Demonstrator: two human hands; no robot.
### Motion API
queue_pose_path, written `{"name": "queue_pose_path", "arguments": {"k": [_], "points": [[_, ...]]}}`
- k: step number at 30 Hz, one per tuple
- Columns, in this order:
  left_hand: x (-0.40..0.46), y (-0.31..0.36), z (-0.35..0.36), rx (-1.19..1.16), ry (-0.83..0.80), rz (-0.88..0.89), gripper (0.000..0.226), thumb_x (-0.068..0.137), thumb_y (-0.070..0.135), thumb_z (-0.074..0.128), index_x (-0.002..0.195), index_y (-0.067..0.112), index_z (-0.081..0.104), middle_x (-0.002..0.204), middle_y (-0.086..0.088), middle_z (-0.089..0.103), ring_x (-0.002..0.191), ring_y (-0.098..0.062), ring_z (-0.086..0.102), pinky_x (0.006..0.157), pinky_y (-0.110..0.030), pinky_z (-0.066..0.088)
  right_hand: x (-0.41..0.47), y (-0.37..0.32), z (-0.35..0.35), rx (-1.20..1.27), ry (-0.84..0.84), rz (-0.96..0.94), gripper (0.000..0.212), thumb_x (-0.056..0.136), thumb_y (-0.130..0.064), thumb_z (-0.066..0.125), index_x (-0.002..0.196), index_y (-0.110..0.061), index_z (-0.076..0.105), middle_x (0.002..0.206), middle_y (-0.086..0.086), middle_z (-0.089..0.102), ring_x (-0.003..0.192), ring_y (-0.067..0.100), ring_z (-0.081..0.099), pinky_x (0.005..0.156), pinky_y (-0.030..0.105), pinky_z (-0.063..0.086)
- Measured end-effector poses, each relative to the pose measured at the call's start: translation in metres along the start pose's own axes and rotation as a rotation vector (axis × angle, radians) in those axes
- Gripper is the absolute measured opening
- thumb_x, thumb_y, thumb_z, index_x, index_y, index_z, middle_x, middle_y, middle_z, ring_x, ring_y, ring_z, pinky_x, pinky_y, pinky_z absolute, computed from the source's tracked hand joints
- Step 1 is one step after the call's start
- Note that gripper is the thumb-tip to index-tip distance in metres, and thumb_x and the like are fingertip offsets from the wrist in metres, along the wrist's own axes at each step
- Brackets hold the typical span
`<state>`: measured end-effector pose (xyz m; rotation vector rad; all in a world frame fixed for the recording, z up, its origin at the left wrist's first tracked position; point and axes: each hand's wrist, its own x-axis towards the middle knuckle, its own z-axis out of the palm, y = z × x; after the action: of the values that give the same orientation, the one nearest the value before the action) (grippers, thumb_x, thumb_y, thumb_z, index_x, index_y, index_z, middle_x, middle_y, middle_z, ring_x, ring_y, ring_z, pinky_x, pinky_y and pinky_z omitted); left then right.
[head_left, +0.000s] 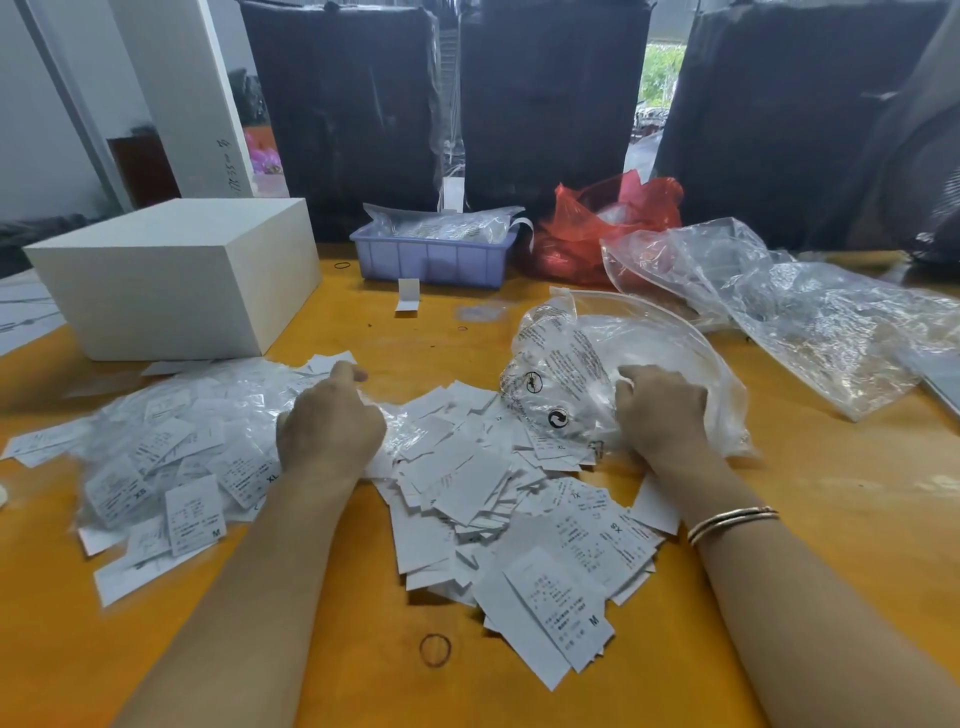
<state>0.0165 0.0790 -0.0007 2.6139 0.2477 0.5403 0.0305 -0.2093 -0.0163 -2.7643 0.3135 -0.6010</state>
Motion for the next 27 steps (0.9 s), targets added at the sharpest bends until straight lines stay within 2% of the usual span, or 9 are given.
{"name": "queue_pose_path", "arguments": {"k": [3, 6, 11, 15, 19, 21, 23, 25, 27], "points": [[-0.001, -0.002, 0.001, 0.254, -0.019, -0.007, 0.044, 0.087, 0.010, 0.047, 0.130, 0.023, 0.048, 0.121, -0.008, 0.057, 0.112, -0.029, 0.046, 0.088, -0.041, 0.034, 0.002, -0.003, 0.004, -0.235, -0.153, 0.008, 0.021, 0.090, -0.012, 0.038, 0.103, -0.012, 0.055, 0.110, 0.009, 0.058, 0.104, 0.030, 0.049, 0.076, 0.037, 0.024], [-0.003, 0.000, 0.004, 0.312, 0.061, 0.080, 0.045, 0.084, 0.012, 0.051, 0.128, 0.025, 0.052, 0.127, -0.006, 0.052, 0.115, -0.028, 0.041, 0.086, -0.038, 0.031, 0.003, -0.006, 0.006, -0.275, -0.107, -0.026, 0.020, 0.088, -0.008, 0.042, 0.093, -0.013, 0.061, 0.094, 0.007, 0.056, 0.100, 0.029, 0.052, 0.074, 0.035, 0.022], [-0.013, 0.017, 0.015, 0.062, 0.062, 0.289, 0.037, 0.084, 0.013, 0.054, 0.117, 0.025, 0.060, 0.121, 0.000, 0.056, 0.117, -0.025, 0.039, 0.084, -0.034, 0.026, -0.001, -0.006, 0.003, -0.072, 0.014, 0.006, 0.021, 0.089, -0.014, 0.051, 0.094, -0.021, 0.071, 0.100, 0.002, 0.064, 0.100, 0.025, 0.054, 0.078, 0.034, 0.023], [-0.020, 0.025, 0.020, -0.214, 0.000, 0.403, 0.029, 0.086, 0.010, 0.058, 0.110, 0.024, 0.065, 0.116, 0.007, 0.059, 0.117, -0.021, 0.039, 0.081, -0.026, 0.020, -0.008, -0.005, -0.005, 0.157, 0.216, 0.026, 0.012, 0.088, -0.019, 0.059, 0.090, -0.014, 0.070, 0.097, 0.005, 0.067, 0.095, 0.026, 0.055, 0.073, 0.031, 0.018], [-0.025, 0.034, 0.016, -0.596, -0.238, 0.400, 0.029, 0.092, 0.012, 0.057, 0.112, 0.032, 0.059, 0.110, 0.022, 0.054, 0.110, -0.003, 0.045, 0.092, -0.024, 0.035, -0.020, -0.021, -0.015, 0.405, 0.350, -0.219, 0.012, 0.089, -0.016, 0.062, 0.089, -0.008, 0.071, 0.088, 0.006, 0.070, 0.084, 0.025, 0.062, 0.078, 0.042, 0.042], [-0.028, 0.038, 0.012, -0.720, -0.354, 0.372, 0.031, 0.094, 0.016, 0.055, 0.115, 0.038, 0.054, 0.112, 0.026, 0.053, 0.107, 0.010, 0.047, 0.088, -0.017, 0.038, -0.030, -0.037, -0.020, 0.665, 0.227, -0.292, 0.013, 0.091, -0.011, 0.058, 0.093, -0.007, 0.070, 0.085, 0.005, 0.069, 0.080, 0.022, 0.063, 0.076, 0.038, 0.050], [-0.029, 0.040, 0.010, -0.805, -0.434, 0.342, 0.034, 0.094, 0.014, 0.053, 0.119, 0.037, 0.053, 0.117, 0.025, 0.055, 0.108, 0.012, 0.048, 0.086, -0.012, 0.040, -0.039, -0.053, -0.024, 0.936, -0.054, -0.236, 0.016, 0.093, -0.011, 0.053, 0.095, -0.009, 0.069, 0.084, 0.004, 0.069, 0.079, 0.011, 0.063, 0.075, 0.024, 0.049], [-0.029, 0.039, 0.008, -0.867, -0.482, 0.303, 0.035, 0.094, 0.010, 0.052, 0.123, 0.029, 0.056, 0.118, 0.017, 0.059, 0.104, 0.010, 0.054, 0.080, -0.008, 0.044, -0.047, -0.067, -0.022, 1.053, -0.297, -0.206, 0.019, 0.094, -0.010, 0.050, 0.095, -0.009, 0.069, 0.078, 0.004, 0.067, 0.071, 0.002, 0.059, 0.070, 0.015, 0.046], [-0.028, 0.037, 0.005, -0.906, -0.490, 0.256, 0.031, 0.092, 0.007, 0.053, 0.119, 0.018, 0.062, 0.111, 0.006, 0.066, 0.091, 0.009, 0.060, 0.073, -0.004, 0.044, -0.054, -0.076, -0.016, 1.092, -0.419, -0.213, 0.019, 0.094, -0.010, 0.051, 0.091, -0.010, 0.070, 0.072, 0.002, 0.065, 0.067, 0.002, 0.057, 0.067, 0.014, 0.045]]}}
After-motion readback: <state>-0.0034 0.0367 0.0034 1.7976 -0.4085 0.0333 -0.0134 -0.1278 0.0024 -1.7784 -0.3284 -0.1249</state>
